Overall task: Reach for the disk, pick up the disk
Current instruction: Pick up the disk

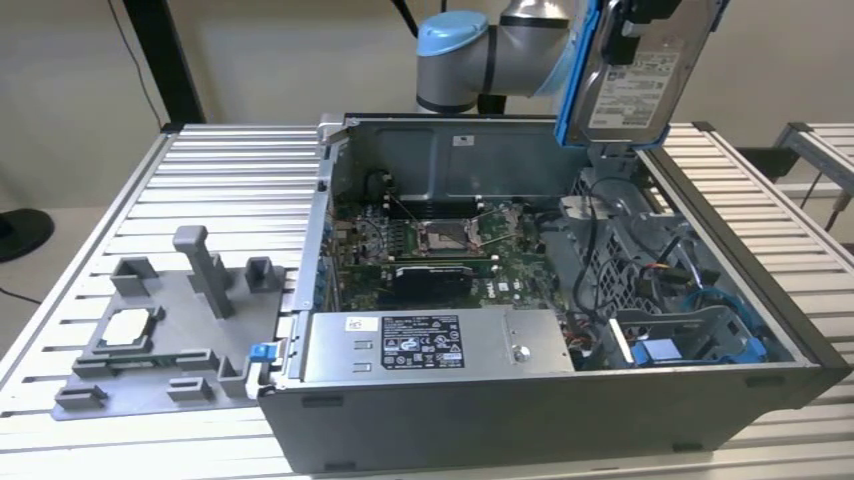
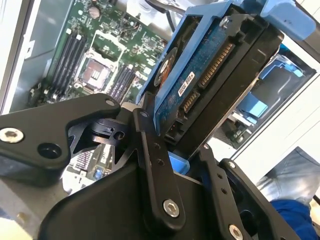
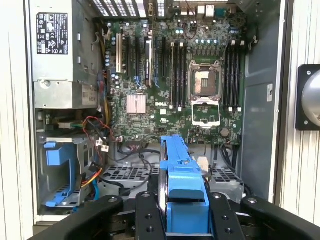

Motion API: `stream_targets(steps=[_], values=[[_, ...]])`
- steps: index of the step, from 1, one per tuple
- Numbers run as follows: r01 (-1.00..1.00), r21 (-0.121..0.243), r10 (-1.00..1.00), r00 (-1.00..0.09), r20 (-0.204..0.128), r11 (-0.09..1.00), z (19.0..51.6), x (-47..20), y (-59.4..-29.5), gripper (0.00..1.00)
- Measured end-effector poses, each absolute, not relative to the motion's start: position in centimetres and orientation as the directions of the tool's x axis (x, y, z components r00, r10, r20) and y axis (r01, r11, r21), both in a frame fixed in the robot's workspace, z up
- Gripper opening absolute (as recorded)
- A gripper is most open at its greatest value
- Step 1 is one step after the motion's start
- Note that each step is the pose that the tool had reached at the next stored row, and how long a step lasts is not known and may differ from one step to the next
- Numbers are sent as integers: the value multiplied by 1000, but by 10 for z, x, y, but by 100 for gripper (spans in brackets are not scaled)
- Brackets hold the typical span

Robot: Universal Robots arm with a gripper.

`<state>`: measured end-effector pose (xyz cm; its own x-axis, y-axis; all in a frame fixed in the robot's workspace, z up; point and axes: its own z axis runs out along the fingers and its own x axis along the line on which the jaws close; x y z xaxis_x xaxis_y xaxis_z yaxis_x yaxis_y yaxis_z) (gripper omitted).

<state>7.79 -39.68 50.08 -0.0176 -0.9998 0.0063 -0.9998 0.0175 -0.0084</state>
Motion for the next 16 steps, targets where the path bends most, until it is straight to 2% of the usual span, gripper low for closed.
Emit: stream_targets(steps=[16], values=[[-1000,-8,-1000,-18,6,18,505,79,-405,0]])
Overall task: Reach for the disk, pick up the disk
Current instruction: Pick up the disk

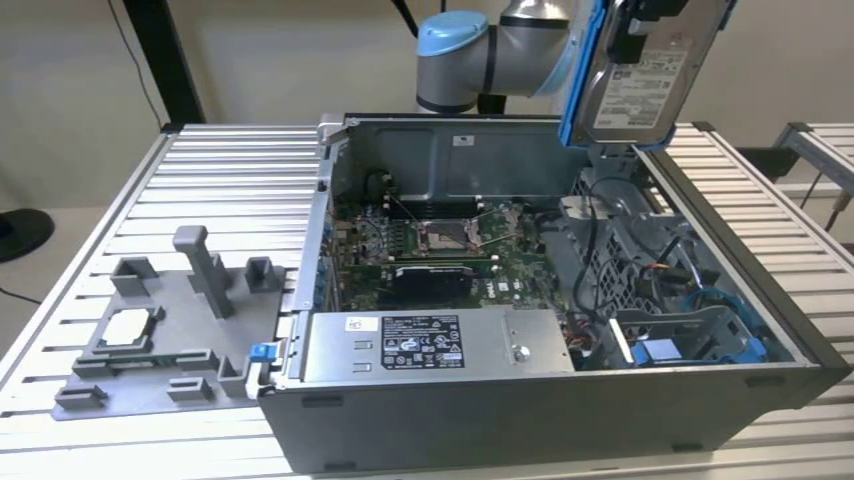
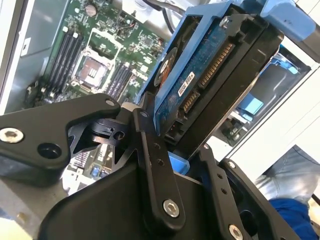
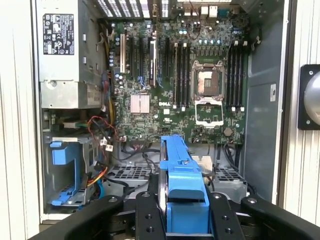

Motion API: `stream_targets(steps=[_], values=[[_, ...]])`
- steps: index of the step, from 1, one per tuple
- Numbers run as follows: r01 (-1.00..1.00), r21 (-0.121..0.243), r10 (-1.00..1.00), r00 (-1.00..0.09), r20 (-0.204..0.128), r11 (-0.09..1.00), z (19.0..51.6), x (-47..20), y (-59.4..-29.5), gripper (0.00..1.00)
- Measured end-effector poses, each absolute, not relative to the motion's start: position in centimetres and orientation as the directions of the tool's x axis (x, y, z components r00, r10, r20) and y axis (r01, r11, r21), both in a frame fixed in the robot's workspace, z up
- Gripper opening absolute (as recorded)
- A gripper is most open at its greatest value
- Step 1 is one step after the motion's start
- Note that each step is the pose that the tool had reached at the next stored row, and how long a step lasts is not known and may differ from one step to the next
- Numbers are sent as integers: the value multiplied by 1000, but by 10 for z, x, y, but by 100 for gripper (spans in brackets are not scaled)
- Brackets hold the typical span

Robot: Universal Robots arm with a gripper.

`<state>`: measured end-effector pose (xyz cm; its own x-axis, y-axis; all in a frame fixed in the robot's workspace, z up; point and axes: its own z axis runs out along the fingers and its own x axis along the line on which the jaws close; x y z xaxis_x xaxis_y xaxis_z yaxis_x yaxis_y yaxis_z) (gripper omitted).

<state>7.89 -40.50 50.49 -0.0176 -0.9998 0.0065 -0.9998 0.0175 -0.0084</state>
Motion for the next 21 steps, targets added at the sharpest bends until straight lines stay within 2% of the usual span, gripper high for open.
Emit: stream_targets(steps=[21], values=[[-1000,-8,-1000,-18,7,18,505,92,-421,0]])
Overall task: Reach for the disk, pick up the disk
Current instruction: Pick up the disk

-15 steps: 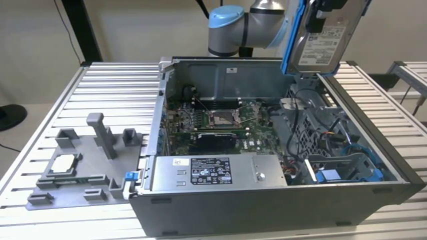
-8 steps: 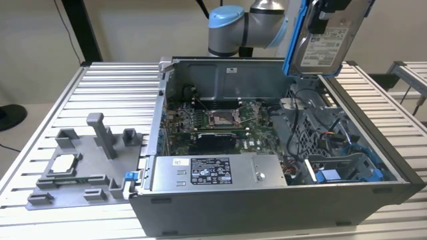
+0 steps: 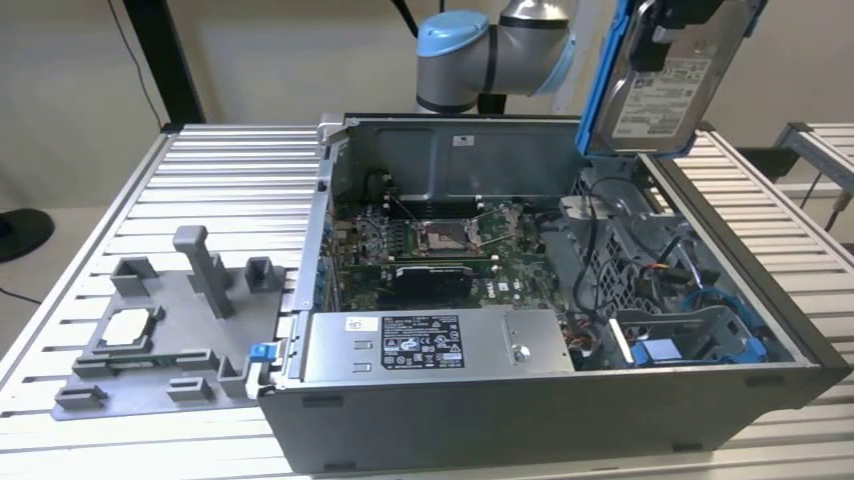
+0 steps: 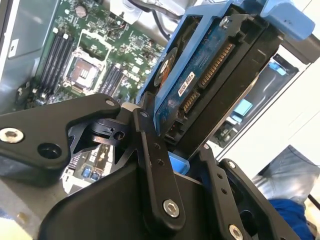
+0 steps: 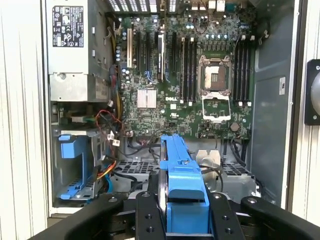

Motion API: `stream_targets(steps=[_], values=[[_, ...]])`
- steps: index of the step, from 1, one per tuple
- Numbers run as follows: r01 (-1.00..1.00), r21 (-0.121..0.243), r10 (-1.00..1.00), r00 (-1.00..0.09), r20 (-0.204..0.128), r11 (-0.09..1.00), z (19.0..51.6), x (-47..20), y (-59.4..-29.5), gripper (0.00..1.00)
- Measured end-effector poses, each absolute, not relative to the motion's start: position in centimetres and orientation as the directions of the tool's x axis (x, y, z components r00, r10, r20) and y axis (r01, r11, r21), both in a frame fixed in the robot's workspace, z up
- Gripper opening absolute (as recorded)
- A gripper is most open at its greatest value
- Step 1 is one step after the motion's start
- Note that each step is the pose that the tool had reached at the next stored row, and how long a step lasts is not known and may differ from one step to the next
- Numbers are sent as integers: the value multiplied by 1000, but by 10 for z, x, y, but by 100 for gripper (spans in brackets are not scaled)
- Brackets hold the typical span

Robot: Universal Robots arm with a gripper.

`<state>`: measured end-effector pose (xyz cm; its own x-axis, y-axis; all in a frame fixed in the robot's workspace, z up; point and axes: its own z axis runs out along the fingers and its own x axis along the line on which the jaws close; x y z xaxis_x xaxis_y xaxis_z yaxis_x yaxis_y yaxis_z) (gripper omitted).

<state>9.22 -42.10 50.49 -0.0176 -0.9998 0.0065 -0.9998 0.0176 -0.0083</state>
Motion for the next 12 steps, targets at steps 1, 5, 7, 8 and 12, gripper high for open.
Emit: stream_targets(steps=[1,5,7,8,12], values=[[-1000,-8,-1000,-18,7,18,505,93,-422,0],[-1000,-8,-1000,-18,6,17,505,98,-426,0],[-1000,-8,-1000,-18,7,18,505,99,-429,0],[-1000,-8,-1000,-18,7,18,505,99,-431,0],[-1000,-8,-1000,-19,7,19,505,99,-436,0]])
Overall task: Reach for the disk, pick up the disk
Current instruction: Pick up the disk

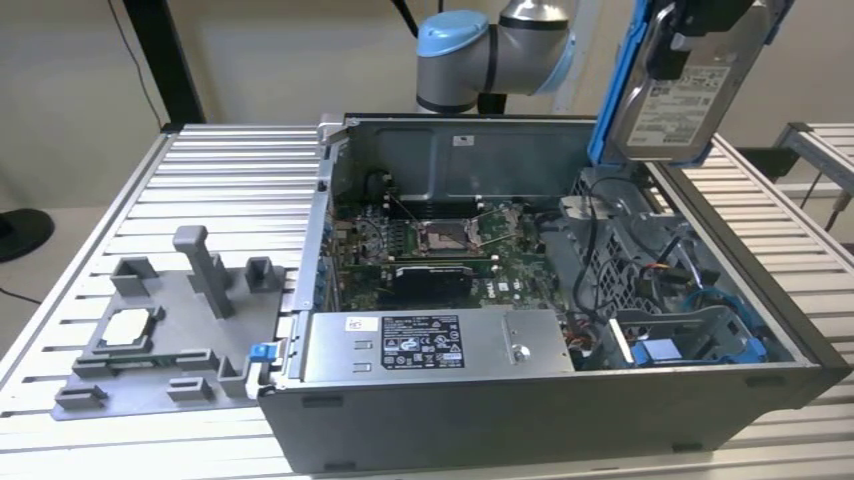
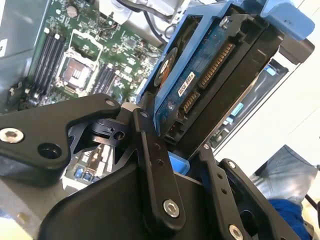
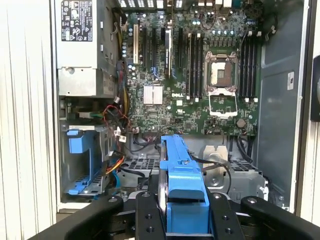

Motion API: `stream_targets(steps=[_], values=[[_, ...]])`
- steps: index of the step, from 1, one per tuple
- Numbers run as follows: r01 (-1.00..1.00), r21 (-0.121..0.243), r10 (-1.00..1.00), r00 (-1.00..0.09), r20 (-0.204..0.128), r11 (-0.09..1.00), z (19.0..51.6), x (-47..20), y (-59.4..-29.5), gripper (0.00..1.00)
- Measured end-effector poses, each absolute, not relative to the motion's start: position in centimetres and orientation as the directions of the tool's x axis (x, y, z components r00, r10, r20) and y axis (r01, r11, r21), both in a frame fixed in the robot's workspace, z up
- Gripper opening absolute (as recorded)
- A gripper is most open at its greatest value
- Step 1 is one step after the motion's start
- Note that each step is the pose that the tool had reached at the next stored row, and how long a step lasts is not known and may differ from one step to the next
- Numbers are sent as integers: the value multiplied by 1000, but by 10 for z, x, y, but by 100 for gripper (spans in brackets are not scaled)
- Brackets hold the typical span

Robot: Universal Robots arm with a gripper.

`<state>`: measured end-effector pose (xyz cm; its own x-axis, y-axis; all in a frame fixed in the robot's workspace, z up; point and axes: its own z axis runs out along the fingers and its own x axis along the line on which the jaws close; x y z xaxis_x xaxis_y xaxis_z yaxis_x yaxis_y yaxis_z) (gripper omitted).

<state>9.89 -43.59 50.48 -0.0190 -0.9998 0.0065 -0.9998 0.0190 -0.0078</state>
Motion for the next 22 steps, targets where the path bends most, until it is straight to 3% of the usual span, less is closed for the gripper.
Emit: stream_targets(steps=[22], values=[[-999,-8,-999,-38,7,38,502,98,-475,0]])
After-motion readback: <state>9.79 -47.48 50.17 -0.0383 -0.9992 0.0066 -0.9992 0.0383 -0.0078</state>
